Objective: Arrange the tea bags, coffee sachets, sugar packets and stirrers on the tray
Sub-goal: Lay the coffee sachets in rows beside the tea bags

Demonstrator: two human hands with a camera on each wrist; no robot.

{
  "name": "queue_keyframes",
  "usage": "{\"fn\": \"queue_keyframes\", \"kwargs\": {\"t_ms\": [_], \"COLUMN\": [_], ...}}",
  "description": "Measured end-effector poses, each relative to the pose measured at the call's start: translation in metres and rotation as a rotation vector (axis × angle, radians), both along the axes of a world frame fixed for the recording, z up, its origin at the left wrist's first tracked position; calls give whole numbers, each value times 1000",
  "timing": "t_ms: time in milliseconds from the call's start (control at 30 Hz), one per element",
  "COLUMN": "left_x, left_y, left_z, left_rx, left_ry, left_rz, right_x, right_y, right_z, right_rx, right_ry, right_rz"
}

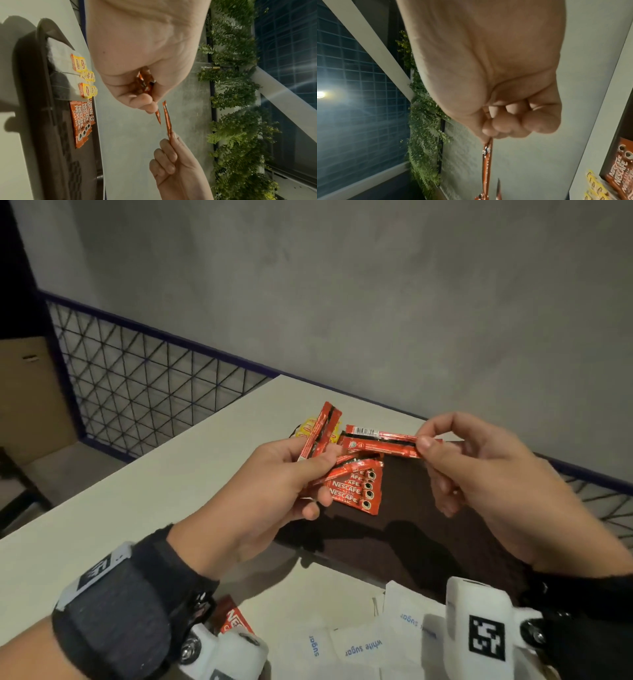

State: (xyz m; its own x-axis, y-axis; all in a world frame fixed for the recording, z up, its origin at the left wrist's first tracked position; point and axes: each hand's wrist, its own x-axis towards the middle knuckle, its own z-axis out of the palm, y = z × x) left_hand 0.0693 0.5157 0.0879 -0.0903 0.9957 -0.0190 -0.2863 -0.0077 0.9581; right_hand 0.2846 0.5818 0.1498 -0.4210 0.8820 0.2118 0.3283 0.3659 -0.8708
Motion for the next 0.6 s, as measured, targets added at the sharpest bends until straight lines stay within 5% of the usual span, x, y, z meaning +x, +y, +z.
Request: {"fn": "queue_keyframes", "kwargs": {"t_ms": [300, 600], "left_x": [0, 2], "left_y": [-1, -2], "left_z": [4, 2], "left_rx": [8, -7], "left_ry": [-177, -261], "left_rz": [62, -13], "right_x": [-7, -6], "right_y": [-1, 1], "right_z": [0, -3], "right_rx": [-102, 34], "right_ry": [271, 113], "right_rz": [155, 47]}}
